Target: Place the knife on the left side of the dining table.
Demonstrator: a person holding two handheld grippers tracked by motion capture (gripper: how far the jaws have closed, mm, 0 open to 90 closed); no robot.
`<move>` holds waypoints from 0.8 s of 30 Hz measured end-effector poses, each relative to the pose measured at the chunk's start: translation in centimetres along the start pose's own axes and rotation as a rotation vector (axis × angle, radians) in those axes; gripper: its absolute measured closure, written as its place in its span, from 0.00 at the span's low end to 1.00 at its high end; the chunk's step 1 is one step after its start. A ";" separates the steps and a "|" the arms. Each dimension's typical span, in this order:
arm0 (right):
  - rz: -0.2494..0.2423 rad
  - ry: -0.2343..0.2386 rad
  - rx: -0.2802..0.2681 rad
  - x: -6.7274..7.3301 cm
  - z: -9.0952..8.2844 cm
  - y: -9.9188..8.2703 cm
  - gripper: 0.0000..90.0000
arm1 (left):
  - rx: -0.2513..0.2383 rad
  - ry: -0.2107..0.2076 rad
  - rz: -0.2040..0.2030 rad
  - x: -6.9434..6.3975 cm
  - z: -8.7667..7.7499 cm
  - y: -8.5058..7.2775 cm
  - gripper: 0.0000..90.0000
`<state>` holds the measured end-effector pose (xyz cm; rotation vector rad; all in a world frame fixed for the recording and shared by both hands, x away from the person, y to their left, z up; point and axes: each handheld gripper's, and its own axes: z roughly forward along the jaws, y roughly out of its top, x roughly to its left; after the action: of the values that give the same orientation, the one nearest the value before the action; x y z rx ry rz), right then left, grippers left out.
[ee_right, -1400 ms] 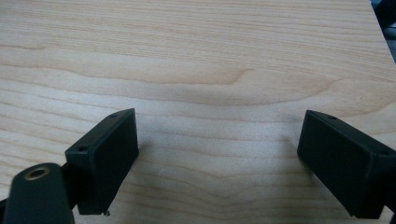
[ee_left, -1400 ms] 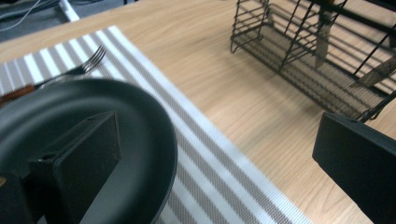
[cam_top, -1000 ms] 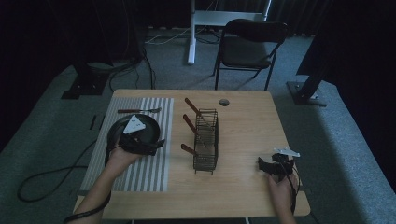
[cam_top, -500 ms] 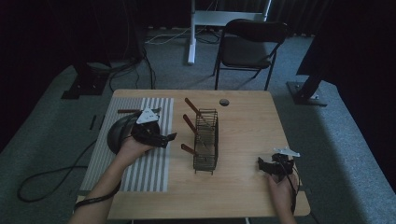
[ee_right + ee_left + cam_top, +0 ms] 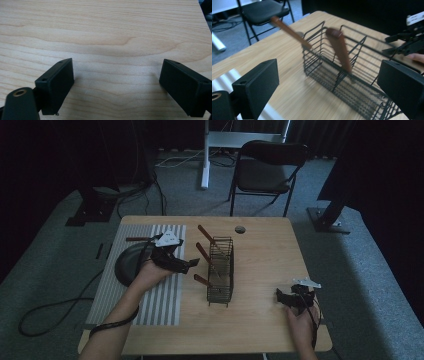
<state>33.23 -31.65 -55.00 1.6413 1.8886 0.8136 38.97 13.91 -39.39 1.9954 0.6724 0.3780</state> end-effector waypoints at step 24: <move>0.001 0.000 0.001 0.0 0.0 0.0 0.13 | -0.045 -0.130 0.072 0.2 1.9 1.1 0.64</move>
<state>33.22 -31.64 -54.99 1.6430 1.8890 0.8128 40.48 12.27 -39.38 1.9861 0.5073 0.3002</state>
